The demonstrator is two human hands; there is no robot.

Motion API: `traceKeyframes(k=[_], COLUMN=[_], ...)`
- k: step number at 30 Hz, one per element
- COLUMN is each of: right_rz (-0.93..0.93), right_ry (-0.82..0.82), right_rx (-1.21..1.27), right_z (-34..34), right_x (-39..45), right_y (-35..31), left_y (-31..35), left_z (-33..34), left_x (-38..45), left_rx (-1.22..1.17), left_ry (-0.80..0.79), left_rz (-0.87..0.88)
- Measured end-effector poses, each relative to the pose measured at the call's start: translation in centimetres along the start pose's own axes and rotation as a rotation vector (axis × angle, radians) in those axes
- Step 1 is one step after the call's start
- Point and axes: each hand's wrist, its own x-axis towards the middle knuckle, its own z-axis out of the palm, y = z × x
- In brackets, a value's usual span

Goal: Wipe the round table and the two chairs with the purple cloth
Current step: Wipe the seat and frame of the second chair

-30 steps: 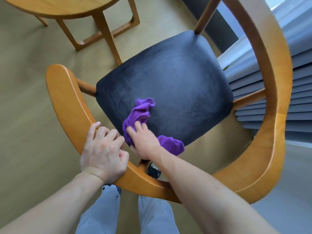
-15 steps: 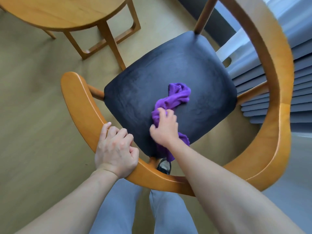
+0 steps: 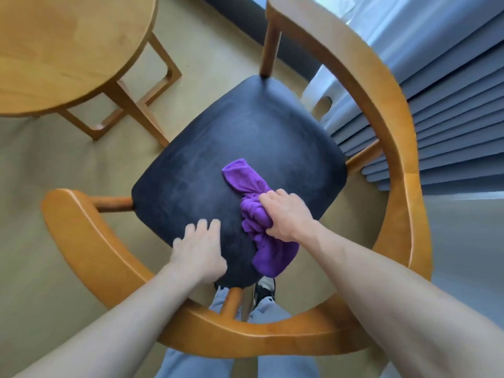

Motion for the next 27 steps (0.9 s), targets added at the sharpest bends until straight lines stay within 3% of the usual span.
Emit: traceKeyframes(k=[5, 10, 12, 14, 17, 19, 23, 25, 27], right_rz=[0.425, 0.588, 0.519, 0.328, 0.167, 0.342, 0.967, 1.151, 1.214], right_ry=[0.187, 0.410, 0.382, 0.281, 0.168, 0.203, 0.489, 0.667, 0.776], right_rx=[0.040, 0.515, 0.403, 0.288, 0.243, 0.245, 0.594, 0.815, 0.933], right_z=[-1.8, -1.7, -0.1, 1.4, 1.3, 0.2, -1.6, -2.3, -2.5], right_x=[0.3, 3.1, 2.7, 1.6, 0.7, 1.0, 3.0, 5.6, 7.6], right_y=[7.6, 6.2, 2.8, -0.7, -0.7, 2.7, 9.9, 10.7, 9.6], left_y=[5.4, 6.1, 5.8, 5.6, 5.7, 5.9, 6.4, 6.6, 6.6], left_z=[-2.1, 0.5, 1.6, 1.7, 1.2, 1.2, 1.2, 1.4, 1.7], left_x=[9.3, 14.1, 14.7, 14.7, 14.5, 14.4, 14.8, 14.9, 15.2], left_rx=[0.085, 0.229, 0.261, 0.271, 0.303, 0.298, 0.295, 0.285, 0.275], left_ry=[0.010, 0.113, 0.179, 0.174, 0.171, 0.169, 0.198, 0.193, 0.198], left_rz=[0.055, 0.054, 0.055, 0.050, 0.040, 0.041, 0.026, 0.017, 0.012])
